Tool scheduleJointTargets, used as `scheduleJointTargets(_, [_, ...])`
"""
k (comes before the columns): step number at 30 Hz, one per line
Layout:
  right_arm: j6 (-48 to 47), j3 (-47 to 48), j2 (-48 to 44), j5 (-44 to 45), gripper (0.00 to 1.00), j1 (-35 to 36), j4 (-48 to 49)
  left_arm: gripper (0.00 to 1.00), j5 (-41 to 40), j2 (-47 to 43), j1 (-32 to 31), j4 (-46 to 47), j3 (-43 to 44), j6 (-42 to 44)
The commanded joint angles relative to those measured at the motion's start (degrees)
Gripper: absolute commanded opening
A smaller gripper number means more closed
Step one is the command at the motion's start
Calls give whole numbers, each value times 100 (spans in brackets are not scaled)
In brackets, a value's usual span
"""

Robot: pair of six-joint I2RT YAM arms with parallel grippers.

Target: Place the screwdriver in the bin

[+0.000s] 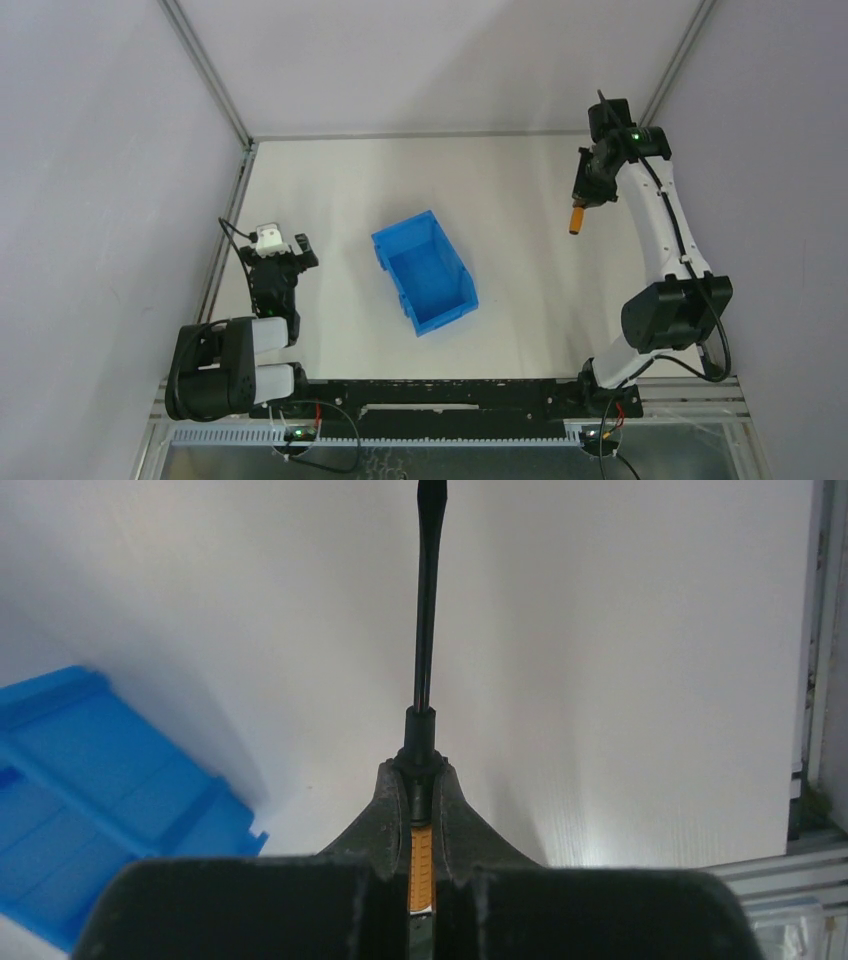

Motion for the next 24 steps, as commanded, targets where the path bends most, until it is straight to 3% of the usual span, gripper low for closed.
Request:
scheduleJointTargets(1, [529,345,-36,52,0,446,-607,100,-19,-101,-15,233,286,57])
scheduleJointTargets(8, [1092,888,239,-159,0,2729,51,100,-18,-99,-16,233,285,51])
scheduleJointTargets(13, [1001,1833,1030,-131,0,4212,43,100,-15,-99,-21,233,284,51])
scheduleJointTargets(17, [947,2285,1463,363,0,4728,-55,100,-20,-99,-17,230,285,58])
scheduleJointTargets(24, [1057,710,1681,557,0,5061,1226,100,-15,-94,-14,232,284,59])
